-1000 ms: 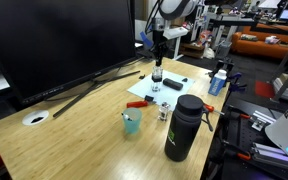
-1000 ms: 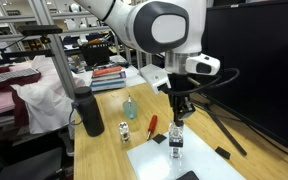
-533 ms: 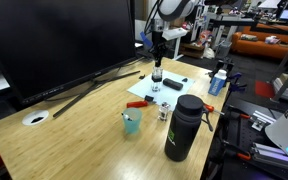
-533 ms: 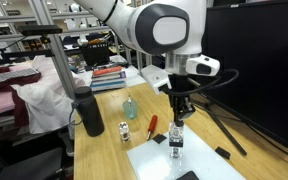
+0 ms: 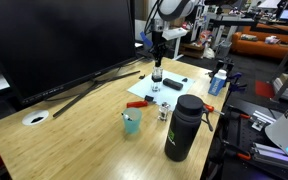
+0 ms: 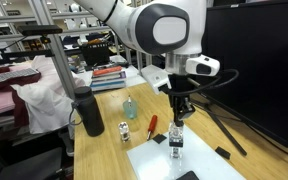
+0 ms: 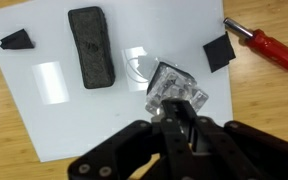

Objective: Put the silver lid on the crystal column

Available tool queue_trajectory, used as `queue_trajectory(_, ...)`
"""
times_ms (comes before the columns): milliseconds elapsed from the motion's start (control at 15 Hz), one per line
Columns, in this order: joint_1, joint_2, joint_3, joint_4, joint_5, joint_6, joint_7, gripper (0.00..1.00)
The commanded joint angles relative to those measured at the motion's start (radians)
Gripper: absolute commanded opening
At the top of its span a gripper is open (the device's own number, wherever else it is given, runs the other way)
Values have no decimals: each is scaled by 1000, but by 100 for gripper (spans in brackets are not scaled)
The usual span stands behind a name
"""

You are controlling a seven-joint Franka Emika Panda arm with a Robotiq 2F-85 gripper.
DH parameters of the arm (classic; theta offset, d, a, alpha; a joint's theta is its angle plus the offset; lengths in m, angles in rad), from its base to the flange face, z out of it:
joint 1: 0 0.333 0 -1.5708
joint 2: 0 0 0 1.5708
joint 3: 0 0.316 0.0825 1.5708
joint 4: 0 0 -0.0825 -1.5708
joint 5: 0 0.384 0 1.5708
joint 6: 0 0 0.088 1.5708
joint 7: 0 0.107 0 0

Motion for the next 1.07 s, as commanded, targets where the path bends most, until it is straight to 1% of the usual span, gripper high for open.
queue_trajectory(0,0,8,1,3,1,-22,14,3)
queue_trajectory(400,0,-6,10,-6,15,-14,7,3)
queue_trajectory(1000,-3,-7,-2,-5,6,-19,25,3)
